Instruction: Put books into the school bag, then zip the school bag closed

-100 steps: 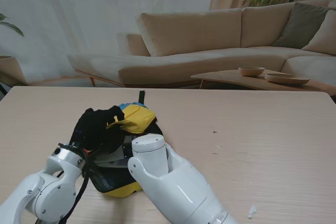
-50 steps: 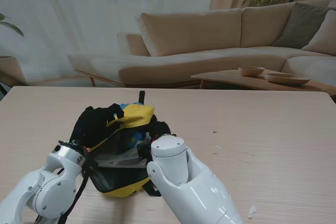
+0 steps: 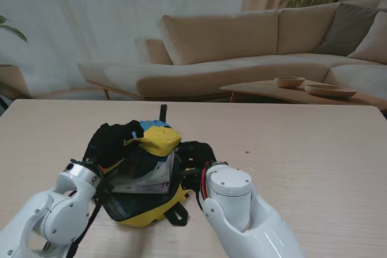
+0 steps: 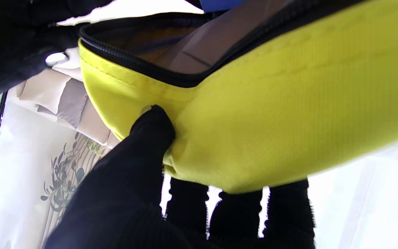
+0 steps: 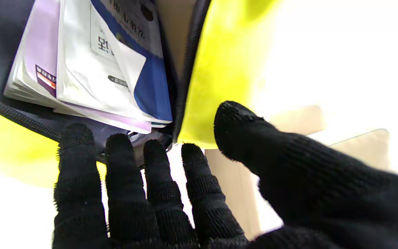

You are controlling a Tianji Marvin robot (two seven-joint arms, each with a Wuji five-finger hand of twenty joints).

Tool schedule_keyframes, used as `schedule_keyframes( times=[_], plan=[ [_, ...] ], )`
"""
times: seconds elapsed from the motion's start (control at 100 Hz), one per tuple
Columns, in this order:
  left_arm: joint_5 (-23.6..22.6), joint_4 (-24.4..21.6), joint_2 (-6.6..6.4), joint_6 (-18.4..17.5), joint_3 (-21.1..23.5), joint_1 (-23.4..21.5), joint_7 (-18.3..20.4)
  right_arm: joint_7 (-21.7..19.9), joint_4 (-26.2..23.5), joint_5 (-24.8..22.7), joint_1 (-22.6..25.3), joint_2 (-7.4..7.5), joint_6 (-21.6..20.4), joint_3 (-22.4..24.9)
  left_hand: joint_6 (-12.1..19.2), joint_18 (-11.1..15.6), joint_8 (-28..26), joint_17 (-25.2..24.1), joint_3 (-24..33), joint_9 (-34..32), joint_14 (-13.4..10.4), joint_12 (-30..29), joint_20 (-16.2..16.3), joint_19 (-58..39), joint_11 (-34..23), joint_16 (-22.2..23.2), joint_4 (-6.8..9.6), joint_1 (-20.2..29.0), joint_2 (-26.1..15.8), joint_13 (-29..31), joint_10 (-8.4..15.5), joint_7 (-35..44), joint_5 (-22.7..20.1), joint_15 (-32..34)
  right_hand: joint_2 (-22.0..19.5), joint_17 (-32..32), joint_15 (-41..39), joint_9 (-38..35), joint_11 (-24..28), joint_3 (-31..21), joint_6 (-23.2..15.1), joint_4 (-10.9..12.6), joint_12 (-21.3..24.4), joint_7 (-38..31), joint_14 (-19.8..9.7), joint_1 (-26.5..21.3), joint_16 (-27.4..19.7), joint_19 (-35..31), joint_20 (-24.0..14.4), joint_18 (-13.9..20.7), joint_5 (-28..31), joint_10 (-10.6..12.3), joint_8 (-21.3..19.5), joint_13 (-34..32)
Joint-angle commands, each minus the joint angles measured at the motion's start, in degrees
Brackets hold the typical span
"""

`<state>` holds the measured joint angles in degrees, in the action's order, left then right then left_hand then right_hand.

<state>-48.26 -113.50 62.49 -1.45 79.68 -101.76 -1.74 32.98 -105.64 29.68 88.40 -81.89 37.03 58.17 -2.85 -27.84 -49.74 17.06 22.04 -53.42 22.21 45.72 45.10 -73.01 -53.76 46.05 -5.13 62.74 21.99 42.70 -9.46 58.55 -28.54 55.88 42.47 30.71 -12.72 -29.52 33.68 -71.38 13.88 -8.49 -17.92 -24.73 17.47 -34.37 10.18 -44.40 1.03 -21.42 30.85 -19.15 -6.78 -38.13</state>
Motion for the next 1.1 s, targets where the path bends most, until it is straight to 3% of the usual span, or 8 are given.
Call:
schedule_keyframes(
  times=[0.0,0.12,0.25,0.51,0.85,1.04,1.09],
  plan=[
    [0.81,-0.62,-0.01,0.25,-0.23,-0.19,2.06,-2.21,-1.77,-1.46,1.57,1.39,-0.78,0.76,2.54,-1.7,-1.88,-1.09,-0.02,0.67,1.41,-0.6,1.3,-1.8,-2.14,1.09,-0.28,3.91,-3.73,0.08,1.29,3.14,1.64,0.95,-0.47,-2.8,-4.65,-0.92,1.83,0.75,-3.05,1.61,-0.92,-3.34,-1.82,3.07,2.79,-5.81,-2.79,-0.23,0.38,2.73,-2.02,2.81],
    [1.3,-0.96,-0.43,0.4,-0.46,-0.28,5.03,-5.75,-3.66,-4.45,3.3,3.26,-2.74,2.25,3.08,-1.44,-1.43,-2.06,-0.3,1.13,1.62,-0.68,1.09,-1.26,-1.33,0.93,-0.12,3.66,-3.94,-0.78,1.04,2.5,1.7,0.22,-0.54,-10.07,-13.0,-0.67,7.0,0.91,-5.11,1.71,-2.98,-9.23,-2.87,3.15,7.16,-16.14,-13.68,2.38,-0.22,4.49,-6.93,5.4],
    [1.8,-1.85,-0.97,1.16,-0.96,-0.56,8.76,-10.75,-5.01,-9.88,4.92,5.55,-5.07,3.71,3.27,-1.3,-0.95,-2.62,-0.9,1.16,1.78,-0.5,0.75,-0.78,-0.21,0.6,0.08,3.91,-4.24,-1.29,0.89,1.83,1.54,-0.88,-0.89,-12.71,-17.06,-0.24,10.35,1.55,-6.53,1.85,-4.2,-12.86,-3.91,3.4,9.23,-19.25,-17.98,3.97,-0.37,6.2,-10.7,6.95],
    [-1.11,-4.35,-1.72,3.48,-1.28,-2.84,13.33,-19.53,-6.61,-17.65,7.6,9.57,-10.9,6.52,3.37,-0.93,-0.62,-3.14,-1.58,1.2,1.55,-0.14,0.29,-0.38,1.33,0.37,0.31,4.02,-4.41,-1.67,1.13,1.32,1.66,-1.71,-1.19,-14.82,-16.63,1.38,10.14,2.33,-8.51,2.11,-4.03,-13.35,-5.57,3.52,9.13,-19.53,-19.21,5.13,-2.07,8.61,-11.96,9.15],
    [0.83,-5.68,-2.16,8.84,-2.63,-5.75,17.15,-22.76,-7.66,-20.54,10.07,11.29,-15.89,8.64,2.9,-0.3,1.32,-4.38,-2.56,1.85,1.73,0.23,-0.75,0.34,4.45,-0.38,0.88,3.18,-4.26,-2.85,0.45,-0.78,2.71,-3.88,-0.99,-15.3,-16.08,1.98,9.63,1.93,-7.5,2.3,-3.74,-10.79,-5.71,3.43,8.85,-18.97,-19.66,5.38,-1.58,8.01,-10.35,9.53],
    [1.3,-6.8,-2.55,11.34,-2.99,-7.76,19.83,-24.04,-7.87,-20.85,11.25,11.83,-17.37,9.16,0.39,1.16,7.3,-9.3,-3.09,8.4,1.57,0.34,-4.18,5.3,14.37,-3.35,1.9,-2.34,-3.73,-9.43,-0.97,-8.59,7.32,-12.48,-0.98,-15.72,-15.82,2.26,9.4,1.93,-7.37,2.31,-3.62,-10.4,-5.82,3.47,8.73,-18.78,-19.8,5.46,-1.6,8.05,-10.08,9.86],
    [1.04,-7.08,-2.6,11.52,-2.86,-8.49,20.07,-24.35,-7.87,-21.38,11.54,12.01,-18.08,9.27,-0.06,1.46,8.86,-10.92,0.62,11.76,0.95,-2.57,-5.34,7.71,16.64,-4.98,1.66,-7.03,-4.08,-11.49,-1.02,-13.22,8.17,-16.21,-1.0,-15.92,-15.74,2.23,9.32,1.93,-7.51,2.32,-3.58,-10.34,-5.86,3.46,8.68,-18.65,-19.8,5.36,-1.6,8.21,-10.02,9.83]
  ],
)
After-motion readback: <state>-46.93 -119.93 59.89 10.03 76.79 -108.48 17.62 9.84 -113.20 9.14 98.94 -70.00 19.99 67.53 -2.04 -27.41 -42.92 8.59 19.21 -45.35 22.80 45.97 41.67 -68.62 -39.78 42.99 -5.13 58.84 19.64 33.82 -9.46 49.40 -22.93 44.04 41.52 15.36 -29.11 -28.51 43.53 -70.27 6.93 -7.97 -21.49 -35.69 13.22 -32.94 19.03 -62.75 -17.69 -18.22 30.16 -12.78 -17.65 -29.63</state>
